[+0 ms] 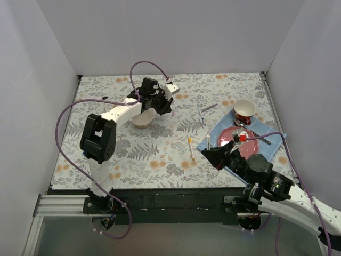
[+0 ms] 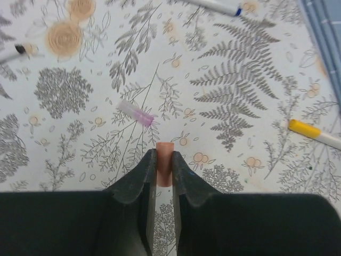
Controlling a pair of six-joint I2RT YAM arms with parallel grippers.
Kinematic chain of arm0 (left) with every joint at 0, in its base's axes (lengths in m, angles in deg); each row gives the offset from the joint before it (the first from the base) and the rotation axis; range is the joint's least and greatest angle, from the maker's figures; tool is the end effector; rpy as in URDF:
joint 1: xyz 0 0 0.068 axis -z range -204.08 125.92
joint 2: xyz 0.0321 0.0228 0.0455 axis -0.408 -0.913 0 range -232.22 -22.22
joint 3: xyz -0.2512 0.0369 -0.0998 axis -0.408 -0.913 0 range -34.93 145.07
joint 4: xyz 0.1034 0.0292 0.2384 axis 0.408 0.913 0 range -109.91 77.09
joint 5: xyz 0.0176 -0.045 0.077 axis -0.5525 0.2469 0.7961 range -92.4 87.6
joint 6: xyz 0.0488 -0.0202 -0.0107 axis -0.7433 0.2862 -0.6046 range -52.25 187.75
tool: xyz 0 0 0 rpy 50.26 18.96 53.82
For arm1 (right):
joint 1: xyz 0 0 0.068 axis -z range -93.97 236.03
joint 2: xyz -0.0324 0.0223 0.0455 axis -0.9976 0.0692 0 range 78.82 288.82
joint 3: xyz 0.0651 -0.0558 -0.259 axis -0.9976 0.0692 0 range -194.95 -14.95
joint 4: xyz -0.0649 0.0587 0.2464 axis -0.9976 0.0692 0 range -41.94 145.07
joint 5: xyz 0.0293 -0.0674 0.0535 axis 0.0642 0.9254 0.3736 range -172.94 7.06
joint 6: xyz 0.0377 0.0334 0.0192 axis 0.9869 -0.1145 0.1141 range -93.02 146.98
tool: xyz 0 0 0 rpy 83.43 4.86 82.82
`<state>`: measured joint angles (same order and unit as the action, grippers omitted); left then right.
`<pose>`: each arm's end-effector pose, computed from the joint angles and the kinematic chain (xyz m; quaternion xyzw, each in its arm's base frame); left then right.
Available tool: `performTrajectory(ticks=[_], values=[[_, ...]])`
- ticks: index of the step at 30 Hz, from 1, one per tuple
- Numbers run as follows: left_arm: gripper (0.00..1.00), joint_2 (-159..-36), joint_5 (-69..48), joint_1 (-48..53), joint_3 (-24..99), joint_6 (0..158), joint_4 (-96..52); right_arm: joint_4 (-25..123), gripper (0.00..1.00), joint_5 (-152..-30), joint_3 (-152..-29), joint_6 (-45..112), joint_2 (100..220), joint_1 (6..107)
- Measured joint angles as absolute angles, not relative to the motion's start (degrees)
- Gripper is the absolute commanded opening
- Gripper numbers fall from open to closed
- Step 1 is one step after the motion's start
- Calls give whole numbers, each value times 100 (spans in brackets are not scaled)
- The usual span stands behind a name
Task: Insert the pens into the pen caps
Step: Grab a pen cap on the table with the left arm
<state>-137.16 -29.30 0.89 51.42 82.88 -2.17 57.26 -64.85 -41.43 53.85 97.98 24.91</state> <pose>0.3996 -0.2038 0.2118 0.1636 0.8921 -0.3268 0.2658 0.0646 0.0943 0.2873 -0.1045 0.7104 0.3958 0.5725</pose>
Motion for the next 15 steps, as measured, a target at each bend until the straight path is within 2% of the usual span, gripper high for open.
performTrajectory(ticks=[6,15], values=[[0,-12697,-3214,371,4504,7409,-20,5824,1,-6485,-4145,5520,9638,2491],[0,-11289,-3111,1152,2283,6229,323,5990,1,-6487,-4143,5689,9575,2491]])
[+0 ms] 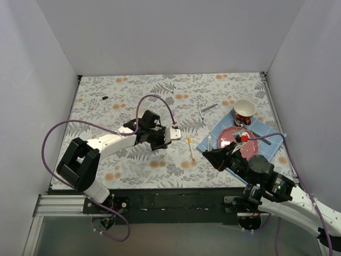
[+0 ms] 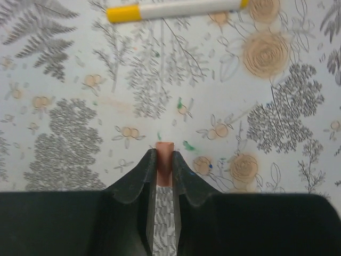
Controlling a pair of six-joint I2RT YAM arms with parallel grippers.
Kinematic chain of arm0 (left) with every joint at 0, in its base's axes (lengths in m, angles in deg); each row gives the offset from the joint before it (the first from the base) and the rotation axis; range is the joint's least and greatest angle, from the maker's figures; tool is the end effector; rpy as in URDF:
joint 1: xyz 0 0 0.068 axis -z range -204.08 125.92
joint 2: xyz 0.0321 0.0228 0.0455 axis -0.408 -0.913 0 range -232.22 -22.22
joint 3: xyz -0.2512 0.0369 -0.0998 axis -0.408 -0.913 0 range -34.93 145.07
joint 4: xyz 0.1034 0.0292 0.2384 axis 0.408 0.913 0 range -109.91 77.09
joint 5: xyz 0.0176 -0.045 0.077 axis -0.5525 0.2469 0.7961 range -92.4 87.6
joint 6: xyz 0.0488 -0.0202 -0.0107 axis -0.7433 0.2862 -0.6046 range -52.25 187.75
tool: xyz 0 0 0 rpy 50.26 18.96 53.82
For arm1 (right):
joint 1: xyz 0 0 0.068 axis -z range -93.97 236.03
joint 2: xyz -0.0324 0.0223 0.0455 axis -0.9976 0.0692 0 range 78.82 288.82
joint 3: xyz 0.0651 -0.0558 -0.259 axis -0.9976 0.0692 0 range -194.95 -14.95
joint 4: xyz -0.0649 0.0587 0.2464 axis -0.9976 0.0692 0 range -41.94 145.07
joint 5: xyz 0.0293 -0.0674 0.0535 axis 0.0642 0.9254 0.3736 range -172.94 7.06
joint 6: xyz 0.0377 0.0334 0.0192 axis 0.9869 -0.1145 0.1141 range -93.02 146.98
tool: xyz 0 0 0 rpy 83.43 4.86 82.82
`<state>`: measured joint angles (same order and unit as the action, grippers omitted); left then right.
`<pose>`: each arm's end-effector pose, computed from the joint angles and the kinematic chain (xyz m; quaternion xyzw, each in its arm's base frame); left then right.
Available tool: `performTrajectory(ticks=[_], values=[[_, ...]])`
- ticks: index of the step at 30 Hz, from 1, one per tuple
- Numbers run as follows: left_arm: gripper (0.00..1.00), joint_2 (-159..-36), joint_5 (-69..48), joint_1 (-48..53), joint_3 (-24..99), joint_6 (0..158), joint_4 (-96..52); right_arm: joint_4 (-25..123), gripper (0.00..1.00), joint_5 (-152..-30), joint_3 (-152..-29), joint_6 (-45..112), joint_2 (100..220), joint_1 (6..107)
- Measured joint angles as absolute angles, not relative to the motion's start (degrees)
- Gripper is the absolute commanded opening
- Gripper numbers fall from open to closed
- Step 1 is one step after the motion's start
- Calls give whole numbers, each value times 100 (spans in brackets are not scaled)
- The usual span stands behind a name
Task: Insert the pens into the pen caps
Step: Grab a pen cap on the table with the left arm
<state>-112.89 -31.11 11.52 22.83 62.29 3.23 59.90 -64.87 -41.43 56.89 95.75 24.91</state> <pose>0.2504 -0.2003 0.2075 0.3927 0.8423 -0.3025 0.2115 0.0613 0.0882 0.2859 -0.0868 0.7151 0.4088 0.5603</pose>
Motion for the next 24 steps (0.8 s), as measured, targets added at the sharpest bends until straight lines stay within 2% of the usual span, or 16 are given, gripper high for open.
performTrajectory(ticks=[4,9,10,11,12,14,16,18,21,22,24], values=[[0,-10983,-2984,1368,1459,5899,277,6005,1,-6507,-4143,5759,9559,2491],[0,-10962,-2982,1497,1123,5574,142,6029,1,-6538,-4143,5835,9546,2491],[2,-10959,-2976,1512,1055,5530,85,6043,1,-6540,-4143,5844,9527,2491],[6,-10959,-2960,1517,994,5490,56,6049,1,-6542,-4143,5850,9507,2491],[15,-10959,-2945,1519,952,5460,43,6053,1,-6542,-4143,5855,9487,2491],[19,-10959,-2930,1545,895,5407,24,6067,1,-6544,-4143,5864,9461,2491],[35,-10966,-2914,1558,891,5399,-27,6088,1,-6546,-4143,5872,9450,2491],[44,-10979,-2866,1591,891,5434,-84,6123,1,-6546,-4143,5875,9450,2491],[49,-10981,-2733,1676,893,5646,-143,6147,1,-6546,-4143,5881,9448,2491],[57,-10975,-2672,1703,893,5748,-162,6152,1,-6548,-4143,5888,9448,2491],[60,-10903,-2388,1757,904,6157,-232,6171,1,-6546,-4143,5896,9448,2491]])
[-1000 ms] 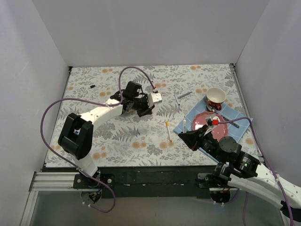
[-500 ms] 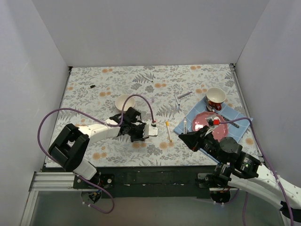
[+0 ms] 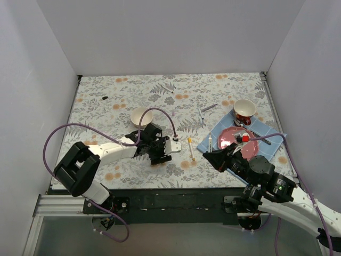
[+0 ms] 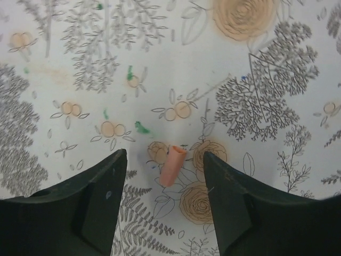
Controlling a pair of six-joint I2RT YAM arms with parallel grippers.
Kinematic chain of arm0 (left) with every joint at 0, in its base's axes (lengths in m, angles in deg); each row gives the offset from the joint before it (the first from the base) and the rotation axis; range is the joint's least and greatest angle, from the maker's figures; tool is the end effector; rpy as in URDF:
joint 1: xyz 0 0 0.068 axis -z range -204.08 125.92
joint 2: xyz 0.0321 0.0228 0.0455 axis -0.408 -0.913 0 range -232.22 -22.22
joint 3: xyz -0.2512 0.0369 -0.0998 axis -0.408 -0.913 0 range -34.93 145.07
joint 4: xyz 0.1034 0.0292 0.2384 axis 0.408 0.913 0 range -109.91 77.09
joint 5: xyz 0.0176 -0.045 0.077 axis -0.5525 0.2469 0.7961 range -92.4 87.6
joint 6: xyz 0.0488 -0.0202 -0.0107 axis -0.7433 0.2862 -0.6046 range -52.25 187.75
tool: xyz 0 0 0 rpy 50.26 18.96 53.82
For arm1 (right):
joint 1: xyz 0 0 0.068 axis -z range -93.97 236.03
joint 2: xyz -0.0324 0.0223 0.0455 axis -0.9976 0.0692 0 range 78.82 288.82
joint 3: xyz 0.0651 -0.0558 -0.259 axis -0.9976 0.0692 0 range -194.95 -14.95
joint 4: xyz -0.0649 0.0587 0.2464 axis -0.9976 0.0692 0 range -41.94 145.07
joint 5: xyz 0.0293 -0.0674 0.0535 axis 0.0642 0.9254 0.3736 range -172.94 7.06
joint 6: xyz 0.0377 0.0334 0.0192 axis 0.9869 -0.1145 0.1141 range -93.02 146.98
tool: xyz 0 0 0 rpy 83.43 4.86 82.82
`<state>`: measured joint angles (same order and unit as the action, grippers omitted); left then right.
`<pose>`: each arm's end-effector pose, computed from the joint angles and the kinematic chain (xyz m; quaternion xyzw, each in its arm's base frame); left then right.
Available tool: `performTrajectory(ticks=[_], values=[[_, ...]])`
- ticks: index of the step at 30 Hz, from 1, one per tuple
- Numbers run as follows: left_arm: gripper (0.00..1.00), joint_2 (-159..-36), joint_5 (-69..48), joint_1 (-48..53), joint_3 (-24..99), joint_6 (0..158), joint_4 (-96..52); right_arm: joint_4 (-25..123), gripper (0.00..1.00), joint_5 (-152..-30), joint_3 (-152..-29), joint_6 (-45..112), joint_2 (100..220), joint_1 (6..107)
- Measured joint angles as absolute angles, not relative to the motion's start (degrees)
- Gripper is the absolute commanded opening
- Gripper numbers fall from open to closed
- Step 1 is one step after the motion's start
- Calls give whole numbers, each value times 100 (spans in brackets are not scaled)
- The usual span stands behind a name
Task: Insert the pens into the pen caps
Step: Grab a pen cap on the table with the left arm
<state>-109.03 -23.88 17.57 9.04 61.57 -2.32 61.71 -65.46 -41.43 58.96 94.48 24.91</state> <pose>0.1996 -0.1949 0.1613 0.4285 0.8491 -0.2480 0.1840 0.0591 0.0850 0.2843 -0.0787 0.7192 0.4190 0.5486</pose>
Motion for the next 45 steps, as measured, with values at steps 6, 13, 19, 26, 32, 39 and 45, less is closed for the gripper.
performTrajectory(ticks=[6,13,19,26,32,39,45], values=[[58,-10610,-1391,1805,1691,8124,-186,6176,1,-6546,-4143,5953,9411,2491],[48,-10483,-14,1788,3015,11433,-22,6209,1,-6529,-4143,5986,9295,2491],[40,-9749,664,1779,2438,15291,576,6403,1,-6441,-4143,5986,9076,2491],[45,-10166,957,1779,2430,17527,1971,6493,1,-6367,-4143,5984,9004,2491],[48,-10389,963,1794,2261,17993,2445,6550,1,-6352,-4143,5984,8919,2491],[47,-11021,731,1823,2169,18122,2439,6707,1,-6312,-4143,5984,8821,2491],[47,-11493,548,1891,2169,18159,2305,6773,1,-6312,-4143,5984,8814,2491]])
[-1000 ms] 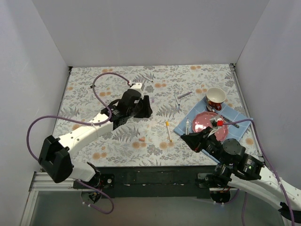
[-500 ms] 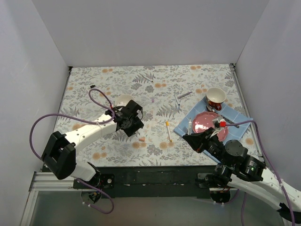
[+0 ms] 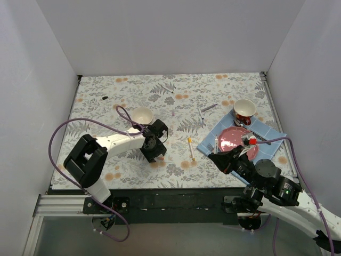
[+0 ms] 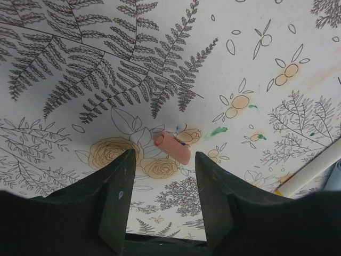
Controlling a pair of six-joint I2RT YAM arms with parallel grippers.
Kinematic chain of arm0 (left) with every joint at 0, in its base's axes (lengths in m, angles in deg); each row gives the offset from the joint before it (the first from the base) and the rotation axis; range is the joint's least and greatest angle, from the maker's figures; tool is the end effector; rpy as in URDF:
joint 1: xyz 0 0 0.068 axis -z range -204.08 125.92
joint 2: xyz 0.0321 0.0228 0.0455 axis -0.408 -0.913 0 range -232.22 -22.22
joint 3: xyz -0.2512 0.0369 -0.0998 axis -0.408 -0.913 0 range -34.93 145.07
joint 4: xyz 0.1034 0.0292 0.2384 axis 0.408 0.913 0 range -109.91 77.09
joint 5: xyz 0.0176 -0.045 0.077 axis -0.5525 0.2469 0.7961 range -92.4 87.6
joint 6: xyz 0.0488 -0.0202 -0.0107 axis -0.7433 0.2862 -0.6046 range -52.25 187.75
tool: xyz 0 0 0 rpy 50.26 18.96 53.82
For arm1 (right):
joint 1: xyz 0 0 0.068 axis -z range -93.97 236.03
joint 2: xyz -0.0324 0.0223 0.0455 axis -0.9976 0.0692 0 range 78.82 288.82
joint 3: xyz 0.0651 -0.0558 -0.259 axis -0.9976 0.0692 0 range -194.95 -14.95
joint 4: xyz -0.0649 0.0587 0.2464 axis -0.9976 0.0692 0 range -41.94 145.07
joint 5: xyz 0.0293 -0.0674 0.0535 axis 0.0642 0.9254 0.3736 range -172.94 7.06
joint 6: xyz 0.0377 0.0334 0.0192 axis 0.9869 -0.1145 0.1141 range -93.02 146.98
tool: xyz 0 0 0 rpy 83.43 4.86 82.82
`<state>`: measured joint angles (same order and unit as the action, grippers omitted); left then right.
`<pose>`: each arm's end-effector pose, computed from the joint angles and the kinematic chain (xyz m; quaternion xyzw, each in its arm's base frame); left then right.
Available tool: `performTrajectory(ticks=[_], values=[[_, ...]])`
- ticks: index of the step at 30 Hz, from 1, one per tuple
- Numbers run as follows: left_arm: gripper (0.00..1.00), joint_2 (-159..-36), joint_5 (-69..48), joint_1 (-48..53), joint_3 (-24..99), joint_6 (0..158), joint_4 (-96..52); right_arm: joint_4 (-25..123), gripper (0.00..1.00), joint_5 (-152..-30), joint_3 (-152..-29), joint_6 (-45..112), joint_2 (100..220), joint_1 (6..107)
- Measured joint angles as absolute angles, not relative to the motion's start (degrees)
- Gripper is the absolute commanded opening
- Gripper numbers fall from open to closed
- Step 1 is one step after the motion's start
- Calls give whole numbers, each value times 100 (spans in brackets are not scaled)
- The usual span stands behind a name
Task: Insert the pens into the pen caps
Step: Grab a pen cap on the table with the left arm
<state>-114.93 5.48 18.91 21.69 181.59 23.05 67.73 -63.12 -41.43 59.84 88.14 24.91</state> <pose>0.2130 -0.1918 0.1741 -0.5810 0.8054 -0.0795 0.0862 0.0508 0.0671 0.2811 -0.0583 0.7191 0.4133 0.5555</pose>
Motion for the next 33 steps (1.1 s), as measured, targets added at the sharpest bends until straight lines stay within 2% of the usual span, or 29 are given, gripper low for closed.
performTrajectory(ticks=[5,14,18,20,23,25,33], values=[[44,-11775,434,1925,2250,18170,2233,6783,1,-6310,-4143,5984,8775,2491],[28,-11869,314,1956,2303,18194,2262,6860,1,-6308,-4143,5982,8705,2491],[25,-11928,338,1956,2377,18200,2408,6864,1,-6306,-4143,5982,8690,2491],[25,-11928,414,1963,2388,18202,2496,6864,1,-6306,-4143,5982,8687,2491],[35,-11928,539,1965,2401,18202,2627,6877,1,-6308,-4143,5982,8665,2491],[38,-11923,616,1967,2408,18200,2705,6880,1,-6308,-4143,5982,8652,2491],[37,-11915,858,1967,2416,18213,2944,6882,1,-6312,-4143,5982,8652,2491]])
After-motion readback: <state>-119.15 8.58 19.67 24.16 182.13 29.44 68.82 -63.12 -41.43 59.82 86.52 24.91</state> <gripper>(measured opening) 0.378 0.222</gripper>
